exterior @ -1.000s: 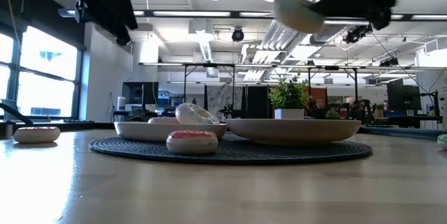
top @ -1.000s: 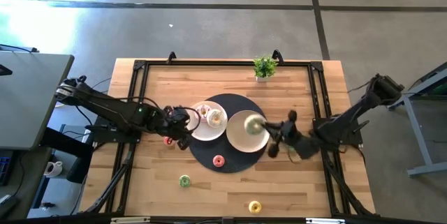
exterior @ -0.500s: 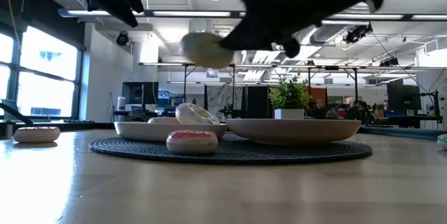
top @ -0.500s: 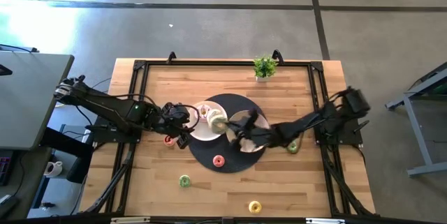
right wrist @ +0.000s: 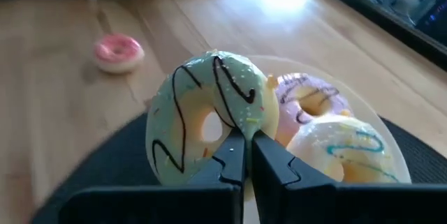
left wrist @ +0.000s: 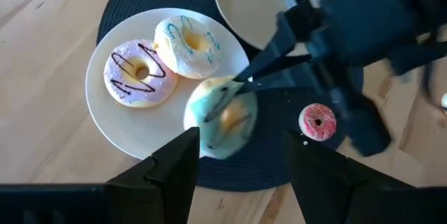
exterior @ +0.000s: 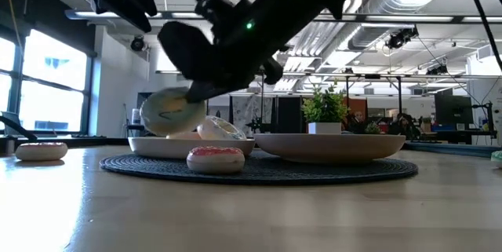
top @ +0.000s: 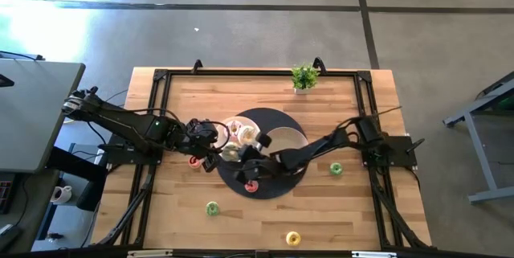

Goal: Pick & Place donuts
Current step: Put the large light green donut on the white plate

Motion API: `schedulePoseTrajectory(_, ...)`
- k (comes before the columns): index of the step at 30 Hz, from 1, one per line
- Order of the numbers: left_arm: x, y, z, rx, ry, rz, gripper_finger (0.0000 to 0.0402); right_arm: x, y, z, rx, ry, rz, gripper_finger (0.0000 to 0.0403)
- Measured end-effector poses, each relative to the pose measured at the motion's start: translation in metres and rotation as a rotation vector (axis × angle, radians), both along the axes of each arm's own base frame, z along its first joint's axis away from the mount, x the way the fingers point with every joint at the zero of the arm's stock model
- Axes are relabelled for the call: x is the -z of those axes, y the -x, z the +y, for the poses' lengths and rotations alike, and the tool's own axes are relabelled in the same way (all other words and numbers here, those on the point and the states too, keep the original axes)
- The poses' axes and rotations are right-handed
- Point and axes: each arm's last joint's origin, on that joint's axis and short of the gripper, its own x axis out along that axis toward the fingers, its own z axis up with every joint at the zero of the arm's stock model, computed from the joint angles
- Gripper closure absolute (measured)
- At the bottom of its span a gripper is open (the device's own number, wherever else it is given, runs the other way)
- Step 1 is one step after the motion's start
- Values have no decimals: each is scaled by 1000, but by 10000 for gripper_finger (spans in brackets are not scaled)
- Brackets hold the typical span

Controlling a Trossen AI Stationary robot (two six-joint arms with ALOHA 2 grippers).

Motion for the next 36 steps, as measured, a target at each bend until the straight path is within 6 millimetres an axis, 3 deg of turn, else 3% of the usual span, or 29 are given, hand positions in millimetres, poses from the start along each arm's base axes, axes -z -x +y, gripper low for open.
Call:
schedulePoseTrajectory(15,12,-5,-1,-16,-43,85,200,5,-4,-13,53,51,65,383)
schedulePoseTrajectory(27,22,-11,-4,-2,-33,133,200,7,-6,-28,21,33,106,294)
schedulePoseTrajectory(31,22,-11,-4,-2,-33,133,200,-1,-5,-28,9,24,95,270)
schedulePoseTrajectory(36,22,-11,-4,-2,-33,133,200,-24,-2,-28,-48,39,81,252)
